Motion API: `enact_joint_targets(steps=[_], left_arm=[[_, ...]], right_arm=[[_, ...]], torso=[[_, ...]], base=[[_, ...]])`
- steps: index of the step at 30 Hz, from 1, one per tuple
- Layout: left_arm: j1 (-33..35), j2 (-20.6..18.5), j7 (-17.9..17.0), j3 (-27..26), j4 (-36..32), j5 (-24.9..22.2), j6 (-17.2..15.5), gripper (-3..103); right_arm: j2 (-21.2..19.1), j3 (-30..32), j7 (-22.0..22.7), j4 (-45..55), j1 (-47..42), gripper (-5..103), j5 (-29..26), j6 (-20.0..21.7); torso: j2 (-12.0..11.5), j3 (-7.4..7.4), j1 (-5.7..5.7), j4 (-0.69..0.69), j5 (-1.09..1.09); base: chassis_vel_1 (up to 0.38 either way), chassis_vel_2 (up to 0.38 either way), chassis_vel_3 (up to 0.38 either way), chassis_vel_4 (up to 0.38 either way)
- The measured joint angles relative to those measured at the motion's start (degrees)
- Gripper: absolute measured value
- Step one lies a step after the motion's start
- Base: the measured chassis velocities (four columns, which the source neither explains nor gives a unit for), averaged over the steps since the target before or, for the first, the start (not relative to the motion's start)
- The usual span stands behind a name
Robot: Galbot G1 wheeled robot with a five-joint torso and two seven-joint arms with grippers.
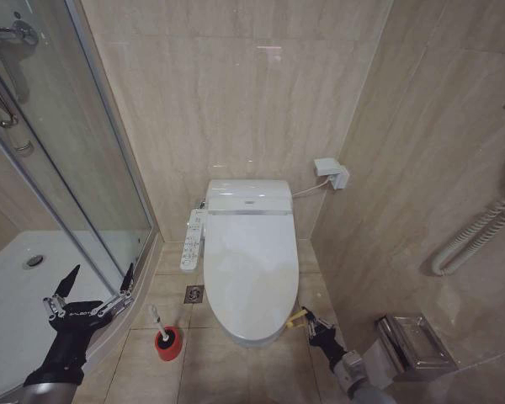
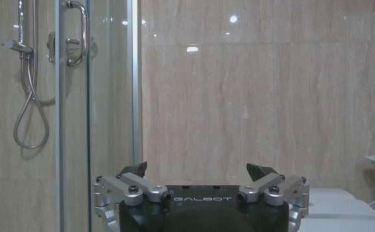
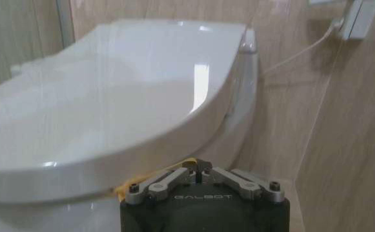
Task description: Open the toilet lid, clean the toilet bowl with a toilet brush, close the toilet lid, and flush.
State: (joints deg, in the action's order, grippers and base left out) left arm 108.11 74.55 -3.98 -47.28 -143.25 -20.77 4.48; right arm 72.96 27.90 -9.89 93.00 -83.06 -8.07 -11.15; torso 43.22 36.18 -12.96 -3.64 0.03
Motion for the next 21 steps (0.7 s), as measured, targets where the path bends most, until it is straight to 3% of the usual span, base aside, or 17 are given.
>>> enact_joint_targets(steps=[13, 21], left_arm=[[0.0, 0.0, 0.0, 0.0, 0.0, 0.0, 0.0, 100], [0.0, 0.0, 0.0, 0.0, 0.0, 0.0, 0.0, 100]], right_arm=[[-2.57, 3.48, 3.36, 18.39, -5.93, 1, -9.07, 4.97], [-4.63, 4.14, 6.88, 25.89, -3.11, 0, -13.11, 9.23]], torso=[[0.0, -0.01, 0.0, -0.04, -0.04], [0.0, -0.01, 0.0, -0.04, -0.04]], base=[[0.0, 0.0, 0.0, 0.0], [0.0, 0.0, 0.0, 0.0]])
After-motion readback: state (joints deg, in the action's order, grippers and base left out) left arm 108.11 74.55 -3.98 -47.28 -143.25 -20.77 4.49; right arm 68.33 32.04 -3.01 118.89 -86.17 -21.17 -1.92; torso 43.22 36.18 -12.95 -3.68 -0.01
